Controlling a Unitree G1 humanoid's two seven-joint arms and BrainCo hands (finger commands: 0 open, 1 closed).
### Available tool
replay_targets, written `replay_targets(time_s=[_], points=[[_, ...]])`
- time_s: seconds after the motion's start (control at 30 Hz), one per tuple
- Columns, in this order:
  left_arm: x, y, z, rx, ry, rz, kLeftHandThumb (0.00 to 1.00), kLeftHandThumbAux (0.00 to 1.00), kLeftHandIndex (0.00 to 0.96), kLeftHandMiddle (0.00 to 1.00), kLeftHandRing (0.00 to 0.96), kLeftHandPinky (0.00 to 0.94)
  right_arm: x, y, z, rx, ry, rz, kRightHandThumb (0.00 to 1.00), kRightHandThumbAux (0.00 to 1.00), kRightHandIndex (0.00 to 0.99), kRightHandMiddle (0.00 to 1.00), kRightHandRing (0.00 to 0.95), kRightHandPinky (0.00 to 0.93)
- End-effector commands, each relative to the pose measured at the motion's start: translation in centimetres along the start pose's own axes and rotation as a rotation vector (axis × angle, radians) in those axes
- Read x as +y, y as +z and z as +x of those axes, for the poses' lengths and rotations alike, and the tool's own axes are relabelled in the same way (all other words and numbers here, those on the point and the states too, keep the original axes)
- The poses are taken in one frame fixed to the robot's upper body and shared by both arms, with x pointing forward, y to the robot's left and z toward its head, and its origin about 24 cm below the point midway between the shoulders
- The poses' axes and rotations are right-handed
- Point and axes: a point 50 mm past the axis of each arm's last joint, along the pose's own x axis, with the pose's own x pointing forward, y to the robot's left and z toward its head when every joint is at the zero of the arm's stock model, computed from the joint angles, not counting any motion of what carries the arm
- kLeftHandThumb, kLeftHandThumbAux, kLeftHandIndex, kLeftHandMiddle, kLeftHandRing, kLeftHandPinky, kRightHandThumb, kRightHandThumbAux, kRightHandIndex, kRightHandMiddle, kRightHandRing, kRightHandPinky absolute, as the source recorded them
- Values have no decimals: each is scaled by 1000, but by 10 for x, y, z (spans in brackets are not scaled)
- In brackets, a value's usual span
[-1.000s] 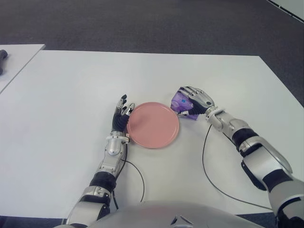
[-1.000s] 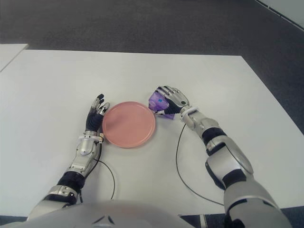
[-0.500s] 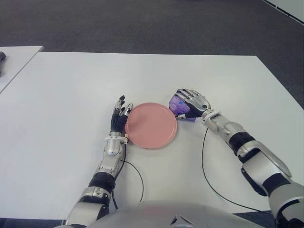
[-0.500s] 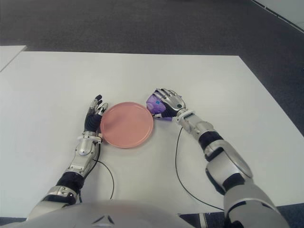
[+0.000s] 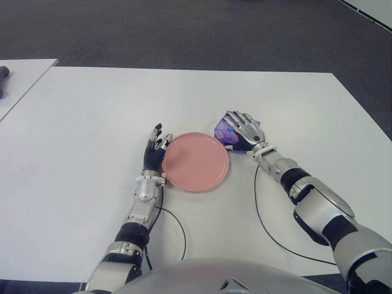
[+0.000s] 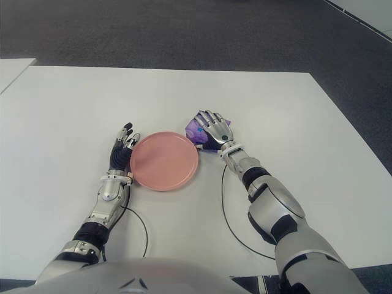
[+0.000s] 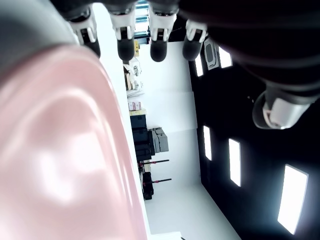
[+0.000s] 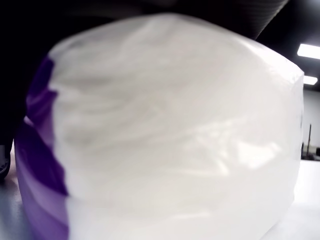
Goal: Put the tissue paper into the plate.
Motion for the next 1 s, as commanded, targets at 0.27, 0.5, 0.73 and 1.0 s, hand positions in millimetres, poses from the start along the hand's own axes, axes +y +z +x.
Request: replay_targets(time_s=[0.27, 0.5, 0.73, 1.0], points=[[2, -9, -8, 53, 0, -11, 0, 391, 0, 0, 0, 0, 45, 17, -37, -64, 206, -65, 0, 452, 0, 0, 0, 0], [3, -8, -8, 54, 6, -10, 0, 398, 0, 0, 0, 0, 44, 17, -36, -63, 201, -79, 0, 449, 0, 0, 0, 0], [4, -7, -9, 61, 12, -9, 0, 404, 0, 0, 0, 0, 42, 16, -35, -66, 184, -87, 0, 445, 0, 0, 0, 0], [5, -6, -9, 66, 19, -10, 0, 408, 0, 0, 0, 0, 39, 13, -34, -73, 168, -86, 0, 445, 0, 0, 0, 0]])
